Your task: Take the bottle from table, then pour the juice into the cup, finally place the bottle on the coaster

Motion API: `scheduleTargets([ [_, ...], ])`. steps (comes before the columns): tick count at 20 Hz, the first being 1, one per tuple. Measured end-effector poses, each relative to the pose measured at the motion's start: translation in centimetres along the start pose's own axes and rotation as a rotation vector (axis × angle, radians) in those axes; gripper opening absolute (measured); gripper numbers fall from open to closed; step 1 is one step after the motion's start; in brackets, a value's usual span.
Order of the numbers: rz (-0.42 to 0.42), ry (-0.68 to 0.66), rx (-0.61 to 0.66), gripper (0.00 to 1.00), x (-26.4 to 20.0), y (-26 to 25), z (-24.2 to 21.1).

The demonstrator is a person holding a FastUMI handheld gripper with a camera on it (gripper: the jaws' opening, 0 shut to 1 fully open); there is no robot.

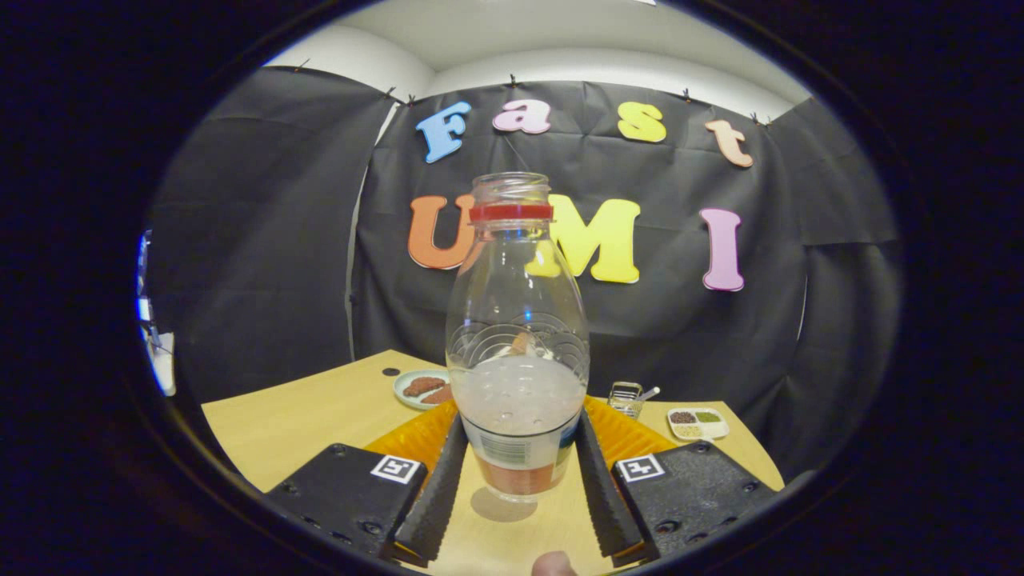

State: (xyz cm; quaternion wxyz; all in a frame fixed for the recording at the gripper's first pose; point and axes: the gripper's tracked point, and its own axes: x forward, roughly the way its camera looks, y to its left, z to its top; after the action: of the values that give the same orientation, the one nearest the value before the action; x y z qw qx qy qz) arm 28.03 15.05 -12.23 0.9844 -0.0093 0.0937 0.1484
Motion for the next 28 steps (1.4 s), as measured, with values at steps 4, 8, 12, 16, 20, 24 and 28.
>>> scheduleTargets([
  [4,0.01,0.042,-0.005,0.75,2.7,0.6,-2.6],
  [8,0.024,0.079,0.016,0.75,4.5,1.8,-5.6],
  [12,0.029,0.135,0.023,0.75,6.2,2.5,-9.3],
  [16,0.018,0.164,0.031,0.75,7.6,2.0,-12.0],
  [20,0.009,0.164,0.032,0.77,8.7,1.6,-13.5],
  [24,0.003,0.163,0.022,0.78,9.3,1.5,-14.6],
  [28,0.001,0.172,0.045,0.8,9.4,1.5,-15.3],
])
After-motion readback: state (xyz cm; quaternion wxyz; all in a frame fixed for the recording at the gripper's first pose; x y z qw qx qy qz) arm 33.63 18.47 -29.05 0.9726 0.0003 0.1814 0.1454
